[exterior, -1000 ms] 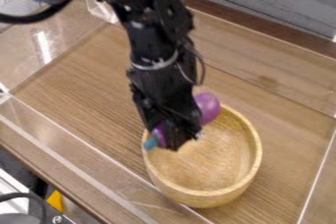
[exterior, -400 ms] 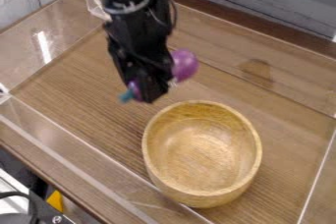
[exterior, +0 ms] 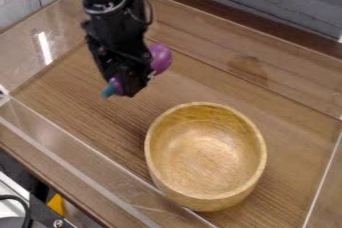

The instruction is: Remove the purple eggplant from inside the brown bowl and put it on the table

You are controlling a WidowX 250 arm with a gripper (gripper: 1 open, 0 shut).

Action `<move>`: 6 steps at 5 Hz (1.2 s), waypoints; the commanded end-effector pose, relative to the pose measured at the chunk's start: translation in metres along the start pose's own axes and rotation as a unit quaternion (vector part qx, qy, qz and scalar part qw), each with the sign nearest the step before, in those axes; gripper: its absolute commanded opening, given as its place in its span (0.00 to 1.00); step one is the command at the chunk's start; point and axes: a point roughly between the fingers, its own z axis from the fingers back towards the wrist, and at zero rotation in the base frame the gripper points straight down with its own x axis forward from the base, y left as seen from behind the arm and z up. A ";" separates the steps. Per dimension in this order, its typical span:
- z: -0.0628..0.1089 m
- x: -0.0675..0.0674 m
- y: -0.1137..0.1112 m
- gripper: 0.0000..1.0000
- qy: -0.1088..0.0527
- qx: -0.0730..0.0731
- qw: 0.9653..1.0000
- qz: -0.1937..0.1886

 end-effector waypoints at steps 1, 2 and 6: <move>0.002 0.006 0.001 0.00 -0.007 0.003 1.000 -0.028; 0.003 0.009 0.000 0.00 -0.004 -0.002 0.999 -0.053; -0.016 0.005 -0.023 0.00 0.007 -0.002 1.000 -0.016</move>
